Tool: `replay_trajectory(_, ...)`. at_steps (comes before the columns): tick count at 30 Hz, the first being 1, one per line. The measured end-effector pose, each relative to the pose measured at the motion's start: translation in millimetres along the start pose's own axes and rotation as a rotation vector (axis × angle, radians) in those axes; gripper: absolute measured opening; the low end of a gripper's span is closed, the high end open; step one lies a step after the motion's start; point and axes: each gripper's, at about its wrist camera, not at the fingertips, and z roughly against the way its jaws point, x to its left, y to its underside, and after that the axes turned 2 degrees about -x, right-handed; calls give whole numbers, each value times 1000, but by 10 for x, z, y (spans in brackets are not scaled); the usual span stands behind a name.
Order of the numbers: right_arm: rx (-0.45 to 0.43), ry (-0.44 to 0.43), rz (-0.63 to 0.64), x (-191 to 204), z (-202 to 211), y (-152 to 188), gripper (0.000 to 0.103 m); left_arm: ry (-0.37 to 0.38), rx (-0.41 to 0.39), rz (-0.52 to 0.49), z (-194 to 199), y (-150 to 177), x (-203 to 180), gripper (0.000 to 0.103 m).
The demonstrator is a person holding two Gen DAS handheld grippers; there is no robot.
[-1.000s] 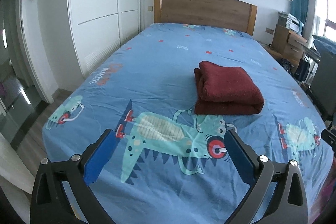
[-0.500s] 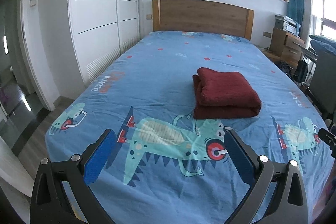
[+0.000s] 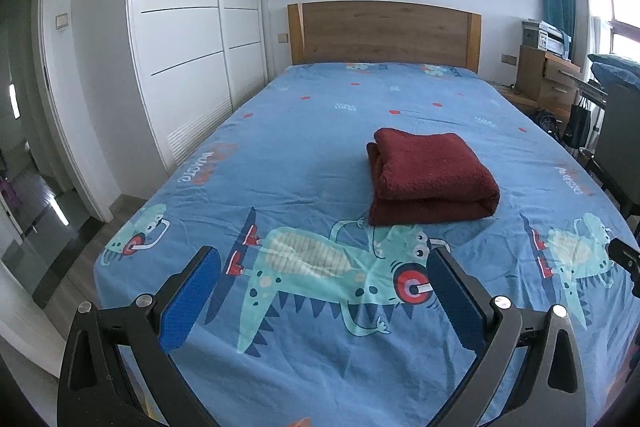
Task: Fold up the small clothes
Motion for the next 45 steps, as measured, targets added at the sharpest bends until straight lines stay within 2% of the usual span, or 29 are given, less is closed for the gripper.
replay_trajectory(17,9,33,-10,-58,-42,91,102,12,21,-24,-9,11,-142,102)
replay_trajectory(45,32,67,0,-13,-82,189,102,25,31,-14,-9,41,-140,102)
